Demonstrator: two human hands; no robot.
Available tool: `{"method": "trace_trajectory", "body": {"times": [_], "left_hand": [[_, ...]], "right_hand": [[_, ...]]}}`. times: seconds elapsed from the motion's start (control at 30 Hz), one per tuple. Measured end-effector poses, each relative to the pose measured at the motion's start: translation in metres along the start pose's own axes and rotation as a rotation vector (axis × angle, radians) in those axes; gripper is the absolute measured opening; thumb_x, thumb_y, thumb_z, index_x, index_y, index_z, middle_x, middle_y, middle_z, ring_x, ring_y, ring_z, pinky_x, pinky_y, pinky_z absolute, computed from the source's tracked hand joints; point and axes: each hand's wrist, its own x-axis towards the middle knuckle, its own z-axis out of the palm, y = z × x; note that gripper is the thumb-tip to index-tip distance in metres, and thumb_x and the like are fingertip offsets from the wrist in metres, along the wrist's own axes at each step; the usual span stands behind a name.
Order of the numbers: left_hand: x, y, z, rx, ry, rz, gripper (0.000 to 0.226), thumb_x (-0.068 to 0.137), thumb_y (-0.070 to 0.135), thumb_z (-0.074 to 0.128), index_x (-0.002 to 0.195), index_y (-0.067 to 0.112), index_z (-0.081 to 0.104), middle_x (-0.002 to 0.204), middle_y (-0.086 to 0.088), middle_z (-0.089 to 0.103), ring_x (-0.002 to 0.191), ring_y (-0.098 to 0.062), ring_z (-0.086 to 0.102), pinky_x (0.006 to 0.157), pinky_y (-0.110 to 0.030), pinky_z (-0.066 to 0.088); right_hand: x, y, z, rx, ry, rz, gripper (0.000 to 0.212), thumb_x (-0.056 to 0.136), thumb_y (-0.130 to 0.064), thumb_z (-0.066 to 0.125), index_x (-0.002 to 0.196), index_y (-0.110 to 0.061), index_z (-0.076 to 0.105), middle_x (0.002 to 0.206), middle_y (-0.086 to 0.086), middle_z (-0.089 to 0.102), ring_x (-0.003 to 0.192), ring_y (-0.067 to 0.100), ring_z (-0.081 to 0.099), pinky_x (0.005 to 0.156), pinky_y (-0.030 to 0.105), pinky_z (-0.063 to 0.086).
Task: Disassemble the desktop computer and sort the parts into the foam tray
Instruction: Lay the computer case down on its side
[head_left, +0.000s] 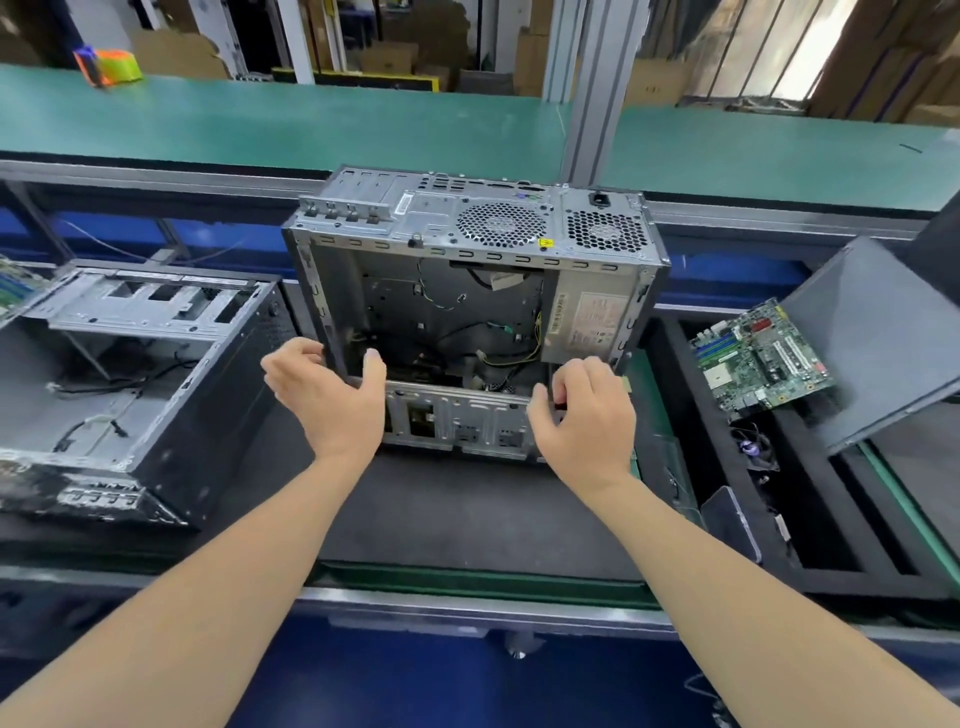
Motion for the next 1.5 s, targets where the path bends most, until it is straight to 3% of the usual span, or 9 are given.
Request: {"method": "trace_trajectory", "body": {"times": [0.17, 0.33, 0.47, 0.53, 0.63, 0.73, 0.93, 1.13, 1.5], "left_hand": [[-0.006, -0.010, 0.003, -0.160, -0.093, -0.363, 0.073, 0.084, 0.053, 0.071, 0.137, 0.017, 0.037, 0.136, -0.003, 0.040, 0.115, -0.017, 0.045, 0.109, -0.056, 0.036], [-0.002, -0.037, 0.014, -0.290, -0.291, -0.460, 0.068, 0.080, 0.060, 0.073, 0.137, 0.037, 0.043, 0.134, 0.009, 0.057, 0.125, -0.009, 0.053, 0.110, -0.036, 0.042], [0.007, -0.051, 0.026, -0.300, -0.327, -0.440, 0.040, 0.086, 0.047, 0.073, 0.118, 0.046, 0.050, 0.099, 0.018, 0.068, 0.091, 0.000, 0.063, 0.089, -0.022, 0.048], [0.011, -0.053, 0.032, -0.249, -0.336, -0.388, 0.033, 0.092, 0.040, 0.067, 0.113, 0.051, 0.044, 0.083, 0.015, 0.065, 0.071, 0.007, 0.059, 0.071, -0.015, 0.045], [0.011, -0.056, 0.040, -0.222, -0.321, -0.385, 0.029, 0.099, 0.033, 0.054, 0.122, 0.038, 0.038, 0.070, 0.004, 0.055, 0.053, -0.005, 0.051, 0.059, -0.030, 0.041], [0.011, -0.054, 0.043, -0.197, -0.296, -0.383, 0.016, 0.103, 0.026, 0.044, 0.110, 0.038, 0.035, 0.069, -0.001, 0.054, 0.056, -0.016, 0.050, 0.055, -0.037, 0.041], [0.022, -0.042, 0.045, -0.015, -0.260, -0.297, 0.034, 0.105, 0.016, 0.042, 0.094, 0.043, 0.024, 0.066, -0.005, 0.054, 0.059, -0.021, 0.050, 0.051, -0.036, 0.030], [0.041, -0.033, 0.046, 0.259, -0.254, -0.165, 0.029, 0.101, 0.022, 0.045, 0.128, 0.024, 0.036, 0.056, 0.002, 0.043, 0.057, -0.030, 0.044, 0.065, -0.040, 0.034], [0.066, -0.023, 0.061, 0.245, -0.420, -0.161, 0.017, 0.099, 0.026, 0.050, 0.084, 0.020, 0.044, 0.067, -0.001, 0.057, 0.055, -0.019, 0.049, 0.048, -0.031, 0.027]], "right_hand": [[-0.012, 0.021, -0.010, 0.017, 0.021, 0.360, 0.036, 0.092, -0.035, 0.064, 0.080, -0.023, 0.032, 0.075, -0.009, 0.034, 0.067, 0.015, 0.030, 0.061, 0.029, 0.022], [-0.019, 0.041, 0.000, 0.234, -0.073, 0.819, 0.049, 0.087, -0.041, 0.080, 0.109, -0.029, 0.037, 0.104, -0.003, 0.047, 0.086, 0.010, 0.051, 0.078, 0.037, 0.048], [-0.018, 0.045, 0.016, 0.368, -0.158, 0.809, 0.057, 0.093, -0.009, 0.071, 0.137, -0.024, 0.039, 0.124, -0.005, 0.062, 0.097, -0.010, 0.060, 0.079, 0.005, 0.043], [-0.020, 0.046, 0.024, 0.320, -0.177, 0.861, 0.063, 0.094, -0.004, 0.063, 0.145, -0.025, 0.033, 0.103, -0.005, 0.071, 0.075, -0.005, 0.063, 0.069, 0.016, 0.048], [-0.022, 0.046, 0.030, 0.275, -0.156, 0.905, 0.058, 0.094, -0.004, 0.060, 0.139, -0.025, 0.031, 0.070, -0.005, 0.064, 0.052, 0.007, 0.056, 0.053, 0.030, 0.042], [-0.019, 0.045, 0.030, 0.244, -0.153, 0.934, 0.049, 0.094, -0.004, 0.059, 0.130, -0.023, 0.032, 0.074, -0.006, 0.064, 0.054, 0.006, 0.059, 0.049, 0.026, 0.039], [0.005, 0.039, 0.026, 0.187, -0.167, 0.979, 0.040, 0.095, -0.002, 0.056, 0.116, -0.024, 0.031, 0.084, -0.006, 0.061, 0.072, 0.013, 0.058, 0.056, 0.032, 0.036], [0.040, 0.039, 0.012, 0.084, -0.246, 0.925, 0.039, 0.093, 0.000, 0.051, 0.127, -0.012, 0.035, 0.092, 0.008, 0.061, 0.079, 0.035, 0.056, 0.066, 0.039, 0.040], [0.066, 0.047, 0.016, -0.066, -0.309, 0.956, 0.021, 0.094, 0.002, 0.048, 0.110, -0.011, 0.044, 0.085, 0.008, 0.052, 0.068, 0.023, 0.051, 0.051, 0.032, 0.033]]}}
